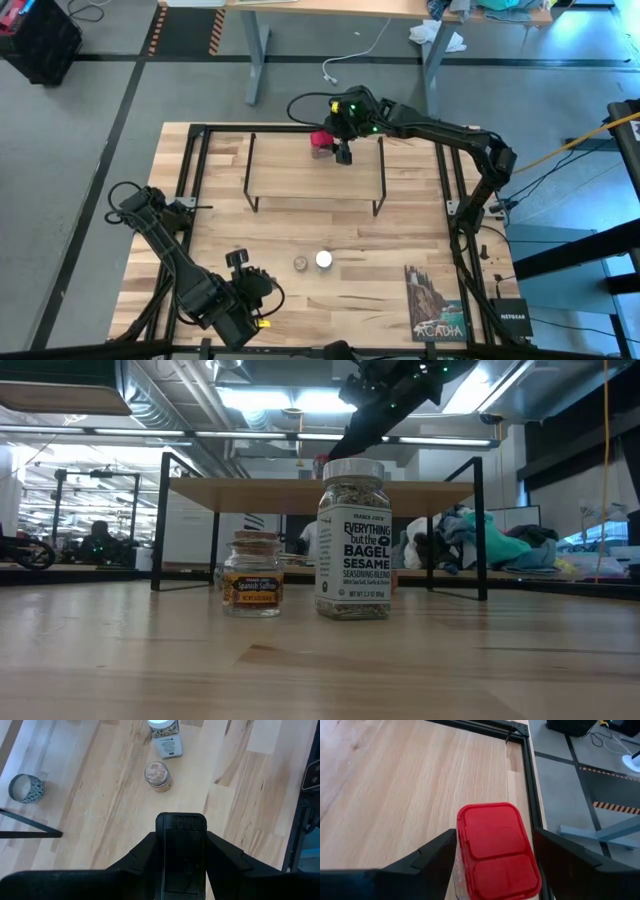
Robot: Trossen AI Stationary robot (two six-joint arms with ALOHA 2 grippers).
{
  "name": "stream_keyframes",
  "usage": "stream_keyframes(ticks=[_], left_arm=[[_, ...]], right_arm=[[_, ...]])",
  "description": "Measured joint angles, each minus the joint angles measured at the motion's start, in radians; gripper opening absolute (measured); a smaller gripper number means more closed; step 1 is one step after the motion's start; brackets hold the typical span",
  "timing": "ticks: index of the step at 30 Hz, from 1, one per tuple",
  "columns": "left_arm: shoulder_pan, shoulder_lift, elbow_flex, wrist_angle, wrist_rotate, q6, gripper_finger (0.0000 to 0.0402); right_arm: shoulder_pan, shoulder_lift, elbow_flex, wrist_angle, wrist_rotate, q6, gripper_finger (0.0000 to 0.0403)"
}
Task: Shelf spices
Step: Remove the green seasoning can from the shelf
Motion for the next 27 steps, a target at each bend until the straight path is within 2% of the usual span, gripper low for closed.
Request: stream_keyframes(ticks=[5,23,27], left_arm=[[0.0,0.001,-0.031,0.037,0.026,0.007,0.0119],[0.049,0.003,-0.358,0.353,0.219,0.062,0.0119],[0.052,-0.001,-0.409,0.427,0.213,0.068,0.0119]], right_arm=[[-0.001,0.007,0.001,-0.003,0.01,-0.027,0.0269],[-0.008,0.03,0.002,-0.061,0.024,-0.03,0.0269],[-0.007,0.046,0.005,-0.076,0.026,-0.028,0.0268]])
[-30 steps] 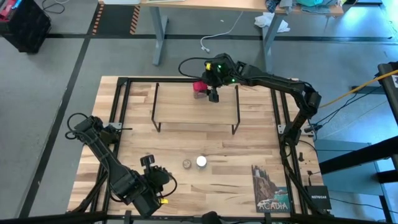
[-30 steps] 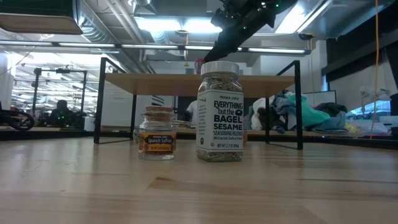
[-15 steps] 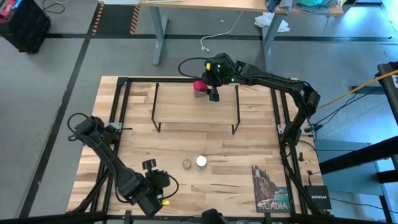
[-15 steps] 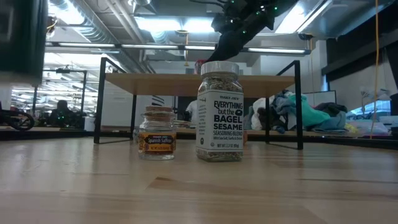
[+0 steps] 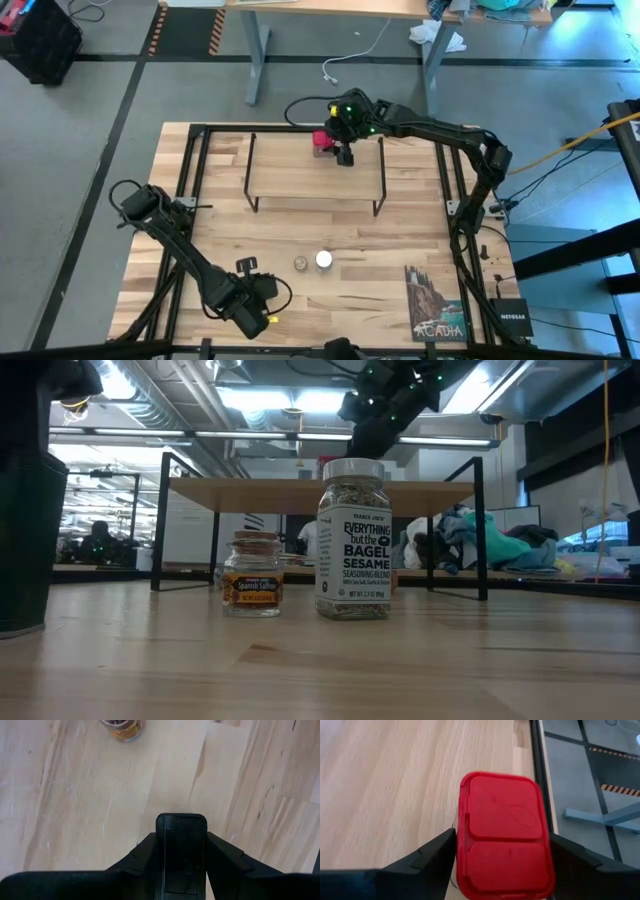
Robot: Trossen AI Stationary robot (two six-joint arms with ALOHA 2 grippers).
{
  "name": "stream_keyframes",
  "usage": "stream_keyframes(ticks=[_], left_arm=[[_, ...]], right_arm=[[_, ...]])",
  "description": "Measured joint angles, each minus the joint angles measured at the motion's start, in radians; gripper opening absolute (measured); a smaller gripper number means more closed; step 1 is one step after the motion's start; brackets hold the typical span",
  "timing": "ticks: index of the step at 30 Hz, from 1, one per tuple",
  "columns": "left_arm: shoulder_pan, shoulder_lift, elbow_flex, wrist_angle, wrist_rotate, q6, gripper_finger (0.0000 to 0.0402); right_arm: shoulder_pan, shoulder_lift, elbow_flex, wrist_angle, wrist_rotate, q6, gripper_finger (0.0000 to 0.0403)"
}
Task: Shelf spices
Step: Remove the green seasoning can from the shelf
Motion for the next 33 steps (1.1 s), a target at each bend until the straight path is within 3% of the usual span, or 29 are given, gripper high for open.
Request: stream_keyframes(ticks=[7,23,33], left_arm=[[0.003,-0.002,-0.027,0.021,-0.004,0.014,0.0119],[0.002,-0.002,-0.086,0.08,-0.016,0.018,0.0123],[-0.011,-0.01,-0.09,0.069,-0.13,-0.039,0.0236]], right_arm=[[0.002,0.002,-0.001,-0.01,-0.015,0.005,0.0209],[0.101,-0.01,0.014,0.004,0.036,0.008,0.0208],[0.196,-0.013,0.196,-0.052,0.114,-0.003,0.0208]])
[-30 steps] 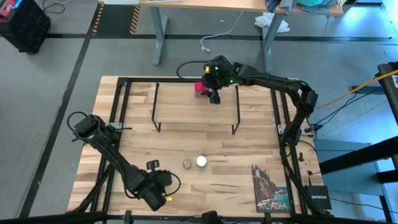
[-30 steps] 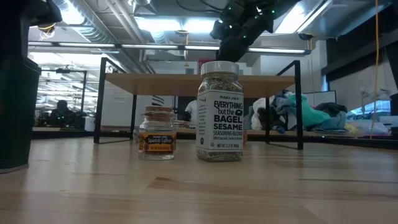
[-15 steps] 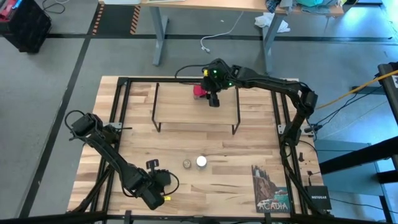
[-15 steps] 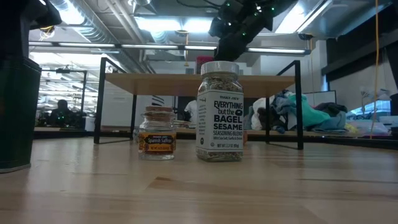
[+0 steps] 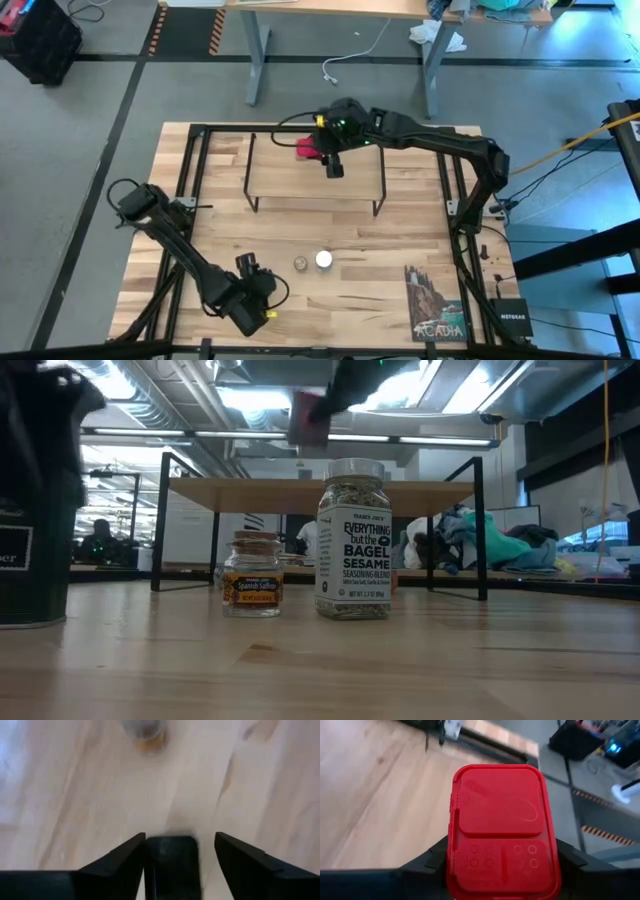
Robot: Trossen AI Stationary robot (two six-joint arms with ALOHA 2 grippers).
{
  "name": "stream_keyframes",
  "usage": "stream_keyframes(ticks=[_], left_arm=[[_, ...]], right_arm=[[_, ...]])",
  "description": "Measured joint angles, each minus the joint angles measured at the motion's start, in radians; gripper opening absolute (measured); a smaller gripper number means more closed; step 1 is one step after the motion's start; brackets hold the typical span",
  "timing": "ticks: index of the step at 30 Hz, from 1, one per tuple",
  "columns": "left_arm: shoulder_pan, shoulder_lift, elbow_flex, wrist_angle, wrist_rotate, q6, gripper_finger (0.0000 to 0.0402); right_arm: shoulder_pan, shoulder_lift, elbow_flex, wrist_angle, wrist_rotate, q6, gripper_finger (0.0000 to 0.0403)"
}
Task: Shelf spices
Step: Remove the green seasoning can from the shelf, then remove the red seasoning can from the shelf
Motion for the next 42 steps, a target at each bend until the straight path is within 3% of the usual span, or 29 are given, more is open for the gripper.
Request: stream_keyframes(ticks=[10,17,25,35,42], left_arm=[[-0.022,-0.027,-0.003,0.004,-0.055,0.004,0.0281],[-0.053,-0.098,-0.002,0.028,-0.187,0.057,0.0282],[-0.093,-0.203,-0.001,0.095,-0.442,0.203,0.0282],[-0.097,-0.311,-0.001,0.29,-0.831,0.609,0.0282],[-0.046,-0.395,0.0,0.343,-1.02,0.786,0.0282]], right_arm=[[0.066,-0.001,0.23,-0.106,0.055,-0.003,0.0208],[0.139,-0.001,0.422,-0.21,0.159,-0.04,0.0208],[0.301,-0.005,0.641,-0.388,0.369,-0.054,0.0208],[0.581,-0.081,0.612,-0.569,0.666,0.116,0.0208],[0.76,-0.074,0.611,-0.632,0.7,0.323,0.0208]])
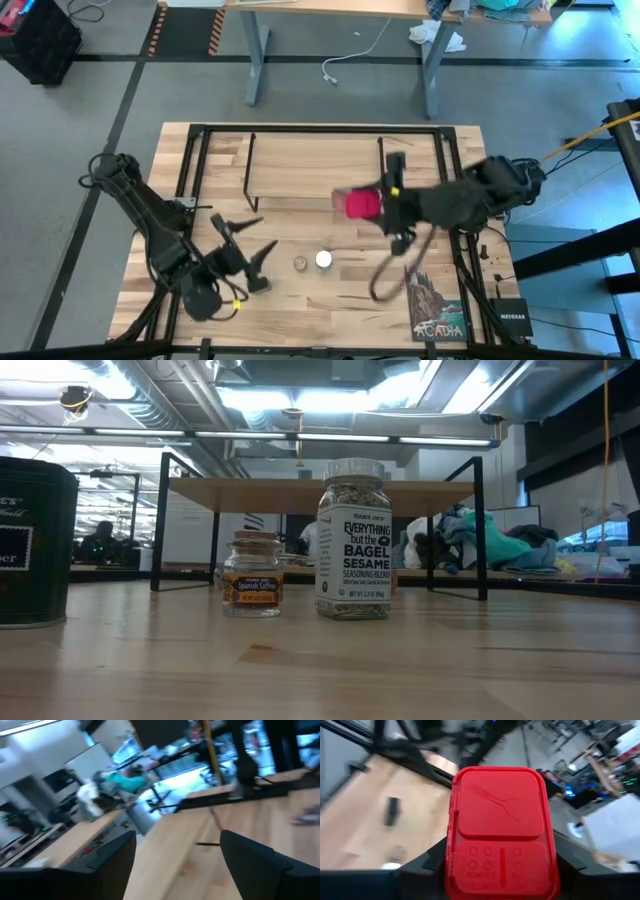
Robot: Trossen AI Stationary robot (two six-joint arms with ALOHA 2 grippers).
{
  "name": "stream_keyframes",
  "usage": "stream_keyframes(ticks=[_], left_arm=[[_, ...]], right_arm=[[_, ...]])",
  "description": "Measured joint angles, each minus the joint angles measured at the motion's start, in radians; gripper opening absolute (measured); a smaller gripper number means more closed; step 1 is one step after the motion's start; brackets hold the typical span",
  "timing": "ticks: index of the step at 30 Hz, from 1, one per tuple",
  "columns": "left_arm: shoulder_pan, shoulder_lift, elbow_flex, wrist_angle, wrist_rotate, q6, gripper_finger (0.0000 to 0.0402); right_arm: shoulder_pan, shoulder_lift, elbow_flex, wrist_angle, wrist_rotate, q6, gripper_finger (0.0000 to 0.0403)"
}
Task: Shelf spices
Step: Remove the red seasoning can from the shelf
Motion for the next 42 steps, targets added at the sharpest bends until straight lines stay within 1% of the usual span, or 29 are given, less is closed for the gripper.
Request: stream_keyframes(ticks=[6,10,12,14,19,22,25,28,31,34,39,42], left_arm=[[0.079,-0.076,0.0,0.006,-0.007,0.089,0.0282],[0.13,-0.116,0.0,0.071,0.001,0.178,0.0282],[0.154,-0.13,0.0,0.127,0.05,0.247,0.0282],[0.178,-0.144,0.001,0.206,0.13,0.337,0.0282],[0.234,-0.153,0.001,0.466,0.32,0.603,0.0282],[0.274,-0.154,0.001,0.613,0.389,0.751,0.0282],[0.323,-0.155,0.001,0.702,0.455,0.821,0.0282],[0.379,-0.164,0.001,0.715,0.541,0.815,0.0282],[0.437,-0.178,0.001,0.695,0.634,0.759,0.0282],[0.492,-0.19,0.001,0.654,0.734,0.698,0.0282],[0.58,-0.193,0.001,0.615,0.85,0.63,0.0282],[0.622,-0.193,0.001,0.585,0.905,0.599,0.0282]], right_arm=[[0.099,0.041,0.0,-0.074,-0.007,0.209,0.0208],[0.148,0.11,0.0,-0.102,-0.007,0.301,0.0208],[0.166,0.152,0.0,-0.102,-0.007,0.332,0.0208],[0.18,0.197,0.0,-0.099,-0.006,0.364,0.0208],[0.2,0.307,0.0,-0.071,0.032,0.473,0.0208],[0.218,0.358,-0.001,-0.071,0.056,0.551,0.0208],[0.248,0.389,-0.001,-0.081,0.114,0.658,0.0208],[0.283,0.41,-0.001,-0.086,0.179,0.772,0.0208],[0.32,0.429,-0.001,-0.096,0.257,0.903,0.0208],[0.352,0.46,-0.001,-0.147,0.335,1.068,0.0208],[0.381,0.543,-0.001,-0.292,0.39,1.333,0.0208],[0.38,0.588,-0.008,-0.342,0.432,1.449,0.0208]])
